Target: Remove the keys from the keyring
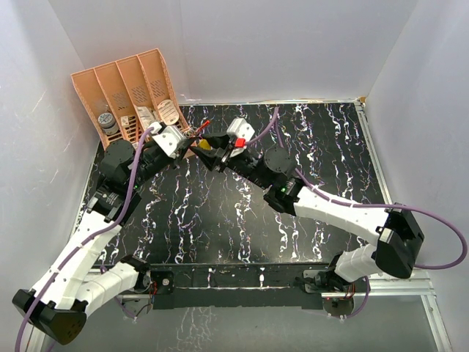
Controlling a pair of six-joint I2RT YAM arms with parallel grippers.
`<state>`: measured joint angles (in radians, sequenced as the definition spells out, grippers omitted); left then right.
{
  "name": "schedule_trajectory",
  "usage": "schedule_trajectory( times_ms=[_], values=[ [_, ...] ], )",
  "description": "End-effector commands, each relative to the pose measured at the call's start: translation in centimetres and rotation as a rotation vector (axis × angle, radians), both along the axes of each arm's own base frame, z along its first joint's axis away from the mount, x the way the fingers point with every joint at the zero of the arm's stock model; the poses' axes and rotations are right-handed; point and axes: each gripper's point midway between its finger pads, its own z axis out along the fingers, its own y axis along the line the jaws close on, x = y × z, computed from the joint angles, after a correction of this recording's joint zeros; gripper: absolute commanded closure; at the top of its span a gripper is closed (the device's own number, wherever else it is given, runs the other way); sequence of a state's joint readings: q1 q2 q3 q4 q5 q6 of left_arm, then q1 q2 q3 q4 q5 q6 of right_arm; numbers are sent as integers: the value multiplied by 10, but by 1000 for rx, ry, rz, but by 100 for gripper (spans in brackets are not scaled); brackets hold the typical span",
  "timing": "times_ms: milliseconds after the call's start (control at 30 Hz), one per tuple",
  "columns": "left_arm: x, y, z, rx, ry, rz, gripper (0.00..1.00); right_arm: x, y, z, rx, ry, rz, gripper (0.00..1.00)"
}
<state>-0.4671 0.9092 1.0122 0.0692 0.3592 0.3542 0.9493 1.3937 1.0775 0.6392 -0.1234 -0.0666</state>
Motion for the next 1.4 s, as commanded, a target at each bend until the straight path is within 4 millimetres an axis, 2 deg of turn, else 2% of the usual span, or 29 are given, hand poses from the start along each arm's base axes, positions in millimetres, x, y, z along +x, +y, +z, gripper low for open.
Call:
schedule_trajectory(
  times_ms=[0, 533, 600, 667, 900, 1233, 1367],
  values=[
    [-13, 1, 25, -49, -76, -25, 100, 0, -3, 30, 52, -40, -26, 57],
    [-10, 1, 21, -51, -66, -17, 100, -11, -9, 44, 73, -68, -15, 53],
    [-10, 1, 21, -52, -66, -18, 100, -12, -8, 44, 73, -69, -16, 61],
    [-9, 2, 20, -52, -65, -12, 100, -12, -8, 44, 73, -69, -16, 75],
    [-4, 7, 17, -46, -65, 30, 100, -15, -12, 47, 70, -70, -23, 100],
    [5, 13, 8, -31, -44, 82, 100, -24, -38, 61, 66, -103, -80, 100],
    [-2, 9, 13, -53, -58, 47, 100, -20, -45, 61, 33, -111, -125, 100]
  ],
)
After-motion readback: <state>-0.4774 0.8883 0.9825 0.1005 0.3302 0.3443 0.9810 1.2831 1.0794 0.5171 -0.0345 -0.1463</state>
